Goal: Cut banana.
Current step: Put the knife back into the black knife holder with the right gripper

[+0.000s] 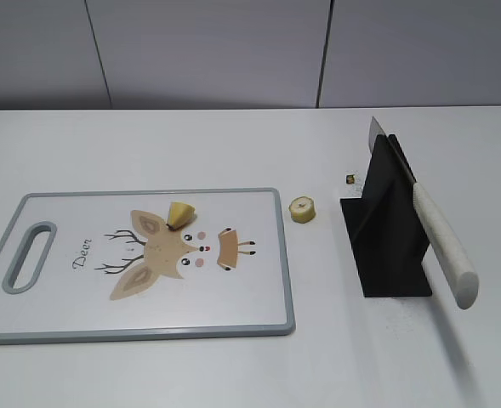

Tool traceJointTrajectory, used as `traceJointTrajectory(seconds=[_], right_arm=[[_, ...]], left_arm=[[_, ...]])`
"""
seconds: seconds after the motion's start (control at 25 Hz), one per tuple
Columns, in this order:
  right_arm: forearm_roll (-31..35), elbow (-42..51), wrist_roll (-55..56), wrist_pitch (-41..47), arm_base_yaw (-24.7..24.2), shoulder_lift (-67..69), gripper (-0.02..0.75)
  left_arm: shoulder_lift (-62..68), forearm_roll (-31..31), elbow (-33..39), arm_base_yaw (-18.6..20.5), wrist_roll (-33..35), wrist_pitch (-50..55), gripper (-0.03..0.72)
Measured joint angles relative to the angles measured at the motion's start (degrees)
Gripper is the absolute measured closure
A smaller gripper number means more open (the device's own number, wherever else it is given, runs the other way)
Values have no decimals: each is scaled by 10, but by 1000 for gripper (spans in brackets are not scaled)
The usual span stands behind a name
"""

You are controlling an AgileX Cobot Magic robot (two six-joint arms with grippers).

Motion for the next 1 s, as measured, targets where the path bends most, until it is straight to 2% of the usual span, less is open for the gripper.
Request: traceJointTrajectory(seconds=[0.36,0.52,0.64,1.0], right_arm=[[-10,0,-1,-2,-1,-23,169],[1,0,-1,-2,-18,-28,170],[3,0,-1,-2,-55,-28,170],[7,0,-1,-2,-235,-28,186]], left_arm=[[0,0,0,0,0,0,190],[0,0,0,0,0,0,190],[0,-1,0,2,0,0,190],[0,-1,0,2,0,0,190]])
